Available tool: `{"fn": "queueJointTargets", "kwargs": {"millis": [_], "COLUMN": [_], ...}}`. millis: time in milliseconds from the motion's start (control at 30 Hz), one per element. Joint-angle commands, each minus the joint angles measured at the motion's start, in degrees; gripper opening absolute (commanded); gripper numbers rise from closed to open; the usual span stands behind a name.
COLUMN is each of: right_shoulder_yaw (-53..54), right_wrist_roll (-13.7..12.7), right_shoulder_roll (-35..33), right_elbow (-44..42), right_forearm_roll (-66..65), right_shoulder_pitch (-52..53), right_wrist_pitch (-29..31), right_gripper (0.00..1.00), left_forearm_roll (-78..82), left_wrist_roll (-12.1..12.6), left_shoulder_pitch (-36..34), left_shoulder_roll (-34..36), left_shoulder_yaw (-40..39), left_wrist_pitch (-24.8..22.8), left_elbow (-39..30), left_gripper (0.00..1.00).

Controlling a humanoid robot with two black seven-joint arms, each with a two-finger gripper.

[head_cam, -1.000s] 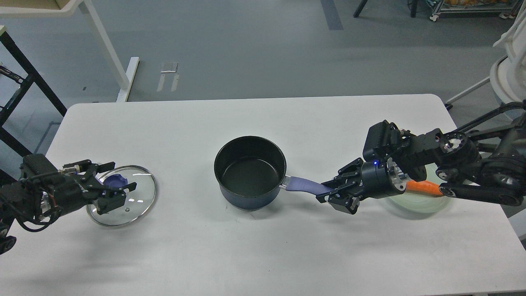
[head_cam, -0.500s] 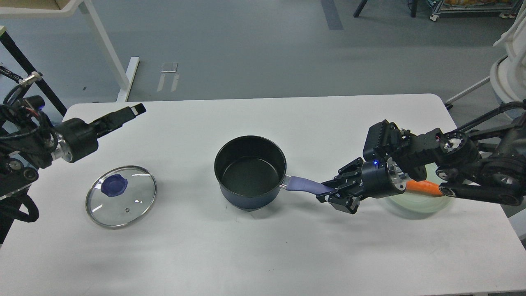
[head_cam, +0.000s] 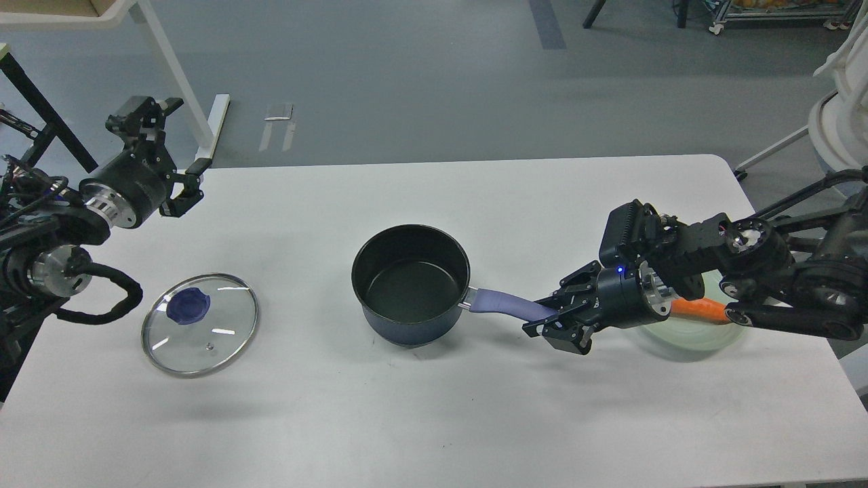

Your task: Open pot lid

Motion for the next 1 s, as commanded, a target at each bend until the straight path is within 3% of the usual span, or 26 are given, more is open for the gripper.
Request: {"fn": "queueJointTargets", "kwargs": {"millis": [0,33,267,467,767,967], "right_shoulder_yaw": [0.0,0.2,5.2,18.0,49.6,62.9], "right_wrist_roll": [0.0,0.0,0.0,0.0,0.0,0.0], "right_shoulder_roll": [-0.9,-1.7,-10.1,-18.2,-17.4,-8.5], "right_elbow": [0.3,0.4,3.0,4.0,3.4,-1.5], "right_forearm_roll": [0.7,1.3,16.1,39.3,78.4,89.3], "right_shoulder_pitch": [1.0,1.6,5.3,-4.5,-31.6,-44.9], "right_wrist_pitch": [0.1,0.1,0.1,-0.1,-0.3,0.2], "right_gripper": [0.92,0.96,0.98,0.98,0.98,0.99], "left_forearm_roll": [-0.1,-0.1,-0.3,-0.2,0.1,0.5], "left_wrist_roll": [0.3,0.3,0.5,0.5,0.0,0.0], "left_shoulder_pitch": [0.4,0.4,1.0,1.9,3.3,5.3], "left_shoulder_roll": [-0.8,-0.8,-0.9,-2.6,-4.8,-6.6], "left_shoulder_yaw": [-0.5,-0.5,-0.6,-2.3,-4.8,-7.3], "left_wrist_pitch": [-1.6,-1.7,-3.9,-4.5,-5.0,-4.7], "left_elbow": [0.5,0.5,0.5,0.5,0.6,1.5], "left_gripper": [0.99,0.99,0.99,0.99,0.99,0.99]}}
